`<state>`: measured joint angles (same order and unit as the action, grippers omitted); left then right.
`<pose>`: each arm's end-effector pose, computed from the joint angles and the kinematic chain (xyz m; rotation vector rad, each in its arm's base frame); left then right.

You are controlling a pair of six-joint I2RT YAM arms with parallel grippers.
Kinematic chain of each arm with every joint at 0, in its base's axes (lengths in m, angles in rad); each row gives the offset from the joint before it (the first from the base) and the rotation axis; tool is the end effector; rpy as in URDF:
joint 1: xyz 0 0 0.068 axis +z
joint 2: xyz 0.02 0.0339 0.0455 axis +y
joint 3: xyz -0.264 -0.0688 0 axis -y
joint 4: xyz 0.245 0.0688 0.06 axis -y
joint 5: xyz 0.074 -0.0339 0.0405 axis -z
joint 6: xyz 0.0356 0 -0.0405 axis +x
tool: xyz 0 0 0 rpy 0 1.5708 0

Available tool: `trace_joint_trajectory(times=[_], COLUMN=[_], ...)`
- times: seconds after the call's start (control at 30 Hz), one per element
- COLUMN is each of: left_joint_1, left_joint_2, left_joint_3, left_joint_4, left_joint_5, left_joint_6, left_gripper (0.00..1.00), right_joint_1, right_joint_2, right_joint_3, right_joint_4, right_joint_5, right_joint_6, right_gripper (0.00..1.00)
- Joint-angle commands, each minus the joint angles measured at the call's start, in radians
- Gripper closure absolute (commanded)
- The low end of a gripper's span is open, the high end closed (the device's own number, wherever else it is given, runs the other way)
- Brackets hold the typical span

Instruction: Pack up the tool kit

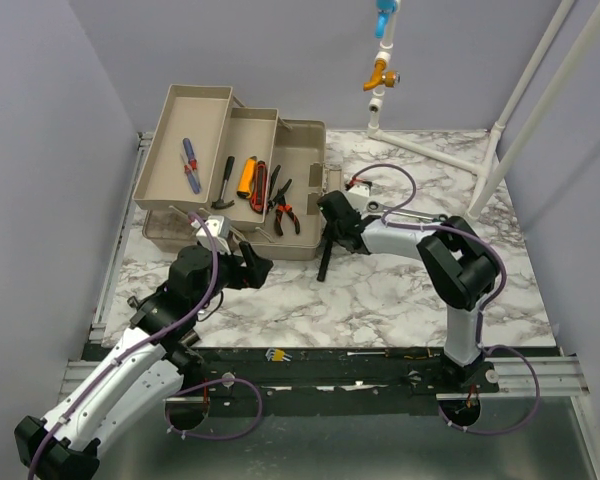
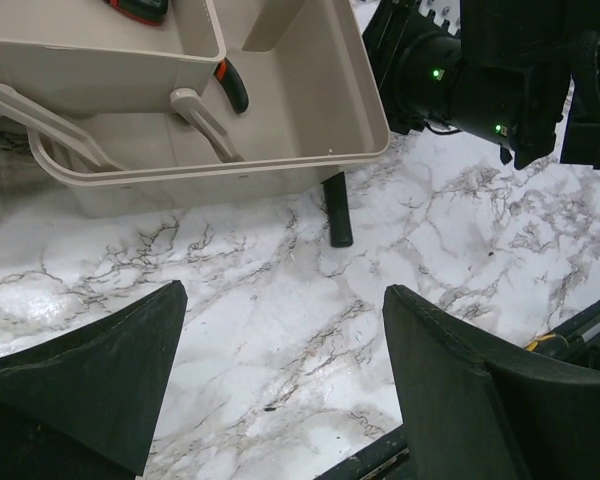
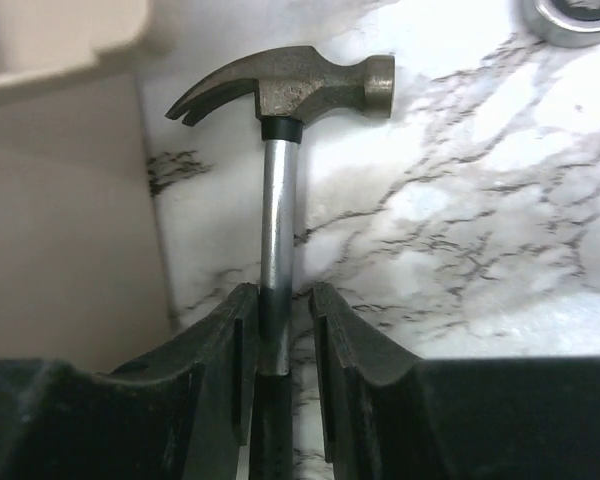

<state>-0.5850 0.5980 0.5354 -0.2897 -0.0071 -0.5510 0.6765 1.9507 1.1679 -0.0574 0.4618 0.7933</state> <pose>0.1277 -0.0843 0.2689 0.0290 1.9971 -0.7438 0.3254 0.2409 0.1496 0.3405 2.2827 0.1886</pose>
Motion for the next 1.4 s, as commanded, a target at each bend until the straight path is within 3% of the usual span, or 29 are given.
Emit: trace_joint_trajectory(times=[0.0, 0.1, 0.27, 0.63, 0.97, 1.1, 1.23, 1.37], left_joint_1=[-0.011, -0.035, -0.145, -0.278, -0.283, -0.28, -0.235, -0.138], left_joint_2=[0.007, 0.056, 0.105, 0.202, 0.229, 0.139, 0.146, 0.162], left_joint_3=[-0.001, 0.002, 0.011, 0.058, 0.059, 0.091, 0.272, 0.431], left_joint_4=[-0.019, -0.011, 0.027, 0.062, 0.205, 0.115, -0.187, -0.371], left_joint_5=[0.041, 0.053, 0.015, -0.026, 0.13, -0.018, -0.229, -0.309], left_joint_6=[0.002, -0.001, -0.03, -0.054, -0.17, -0.172, -0.111, -0.033], left_gripper=[0.19, 0.2, 0.2, 0.21, 0.21, 0.18, 0.18, 0.17], right_joint_1=[0.008, 0.009, 0.009, 0.008, 0.008, 0.009, 0.01, 0.011], right_joint_2=[-0.007, -0.075, -0.191, -0.499, -0.729, -0.743, -0.659, -0.552], right_joint_3=[-0.059, -0.127, -0.235, -0.368, -0.505, -0.47, -0.328, -0.176], right_joint_4=[-0.152, -0.144, -0.099, -0.058, 0.096, 0.182, 0.148, 0.183], right_joint_5=[0.17, 0.17, 0.07, -0.031, -0.128, -0.213, -0.241, -0.291], right_joint_6=[-0.039, -0.05, -0.055, -0.019, 0.06, 0.012, -0.025, -0.021], right_gripper=[0.69, 0.76, 0.99, 0.99, 0.99, 0.99, 0.99, 0.99])
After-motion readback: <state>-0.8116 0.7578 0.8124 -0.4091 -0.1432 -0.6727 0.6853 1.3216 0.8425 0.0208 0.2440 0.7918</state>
